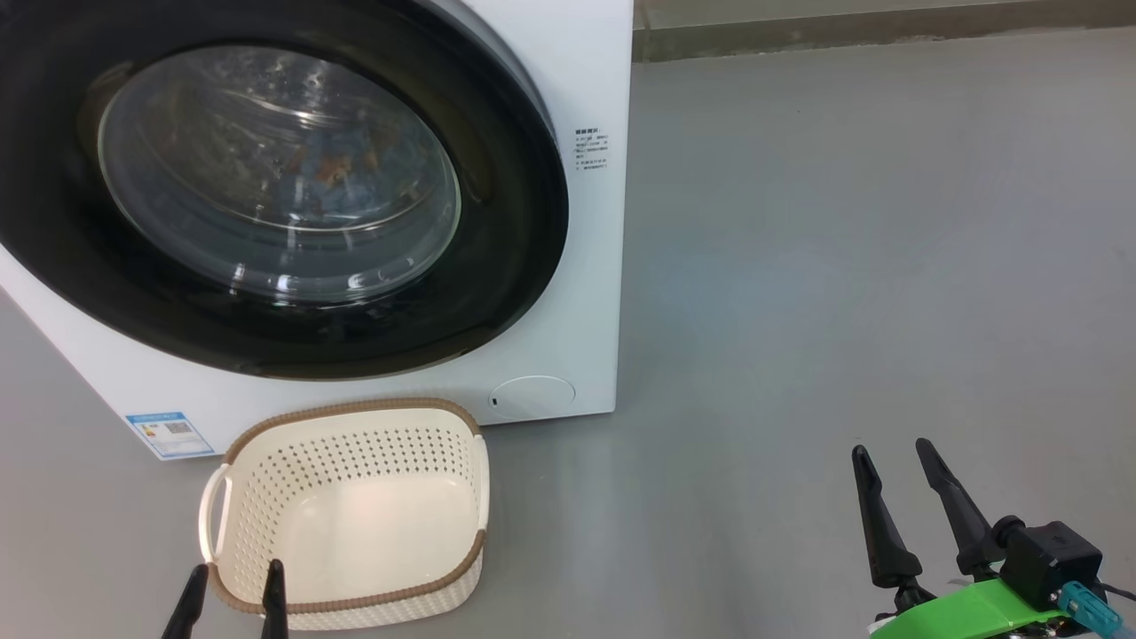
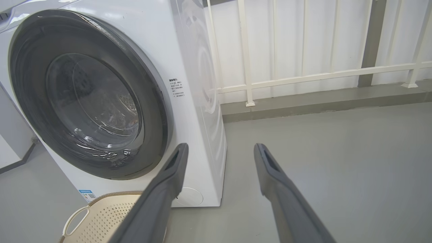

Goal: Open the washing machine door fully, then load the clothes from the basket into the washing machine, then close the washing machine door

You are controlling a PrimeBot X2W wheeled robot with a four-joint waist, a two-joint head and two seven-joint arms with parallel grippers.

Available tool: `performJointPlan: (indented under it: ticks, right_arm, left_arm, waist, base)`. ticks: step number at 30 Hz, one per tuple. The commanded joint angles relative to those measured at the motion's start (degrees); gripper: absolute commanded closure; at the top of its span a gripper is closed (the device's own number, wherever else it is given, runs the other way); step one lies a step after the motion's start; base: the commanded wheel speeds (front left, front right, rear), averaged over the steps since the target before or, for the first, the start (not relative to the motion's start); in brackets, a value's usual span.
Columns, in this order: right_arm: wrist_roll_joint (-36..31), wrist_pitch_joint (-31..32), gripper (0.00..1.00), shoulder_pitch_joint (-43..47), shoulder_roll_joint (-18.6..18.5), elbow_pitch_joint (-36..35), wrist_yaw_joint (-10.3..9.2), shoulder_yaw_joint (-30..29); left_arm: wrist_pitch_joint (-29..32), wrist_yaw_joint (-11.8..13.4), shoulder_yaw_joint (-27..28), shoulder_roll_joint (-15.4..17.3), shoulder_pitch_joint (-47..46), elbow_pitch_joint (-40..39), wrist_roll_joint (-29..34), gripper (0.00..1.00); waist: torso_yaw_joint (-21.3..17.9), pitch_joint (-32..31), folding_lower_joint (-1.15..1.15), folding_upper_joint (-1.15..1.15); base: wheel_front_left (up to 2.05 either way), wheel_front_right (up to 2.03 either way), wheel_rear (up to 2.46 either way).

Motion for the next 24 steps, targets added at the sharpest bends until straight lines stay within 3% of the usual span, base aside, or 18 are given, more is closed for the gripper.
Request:
performJointPlan:
  ticks: [1,13,14,24]
  right_arm:
    - [0.20,-0.27,0.00,-0.87,-0.01,-1.22,-0.32,1.36]
    - [0.36,-0.27,0.00,-0.92,0.02,-1.08,-0.32,1.65]
    - [0.04,0.00,1.00,0.00,0.10,0.14,0.00,-0.02]
    - [4.08,1.00,1.00,0.01,0.20,3.26,0.00,-0.18]
  left_arm:
    - [-0.37,-0.04,1.60,0.58,-0.85,-1.60,0.28,0.00]
    - [-0.37,0.17,1.18,0.58,-0.61,-1.40,-0.41,0.00]
    - [0.00,0.00,-0.49,0.00,0.04,0.11,-0.16,1.00]
    - [1.17,-0.23,-0.76,-0.75,-0.87,3.50,-4.35,1.00]
  waist:
    - [0.08,-0.01,0.00,0.00]
    - [0.75,-0.10,0.00,0.00]
    - [0.74,-0.10,0.00,0.00]
    - [0.80,-0.20,0.13,0.00]
  base:
    - [0.00,0.00,0.00]
    - [0.00,0.00,0.00]
    - [0.00,0.00,0.00]
    - [0.00,0.00,0.00]
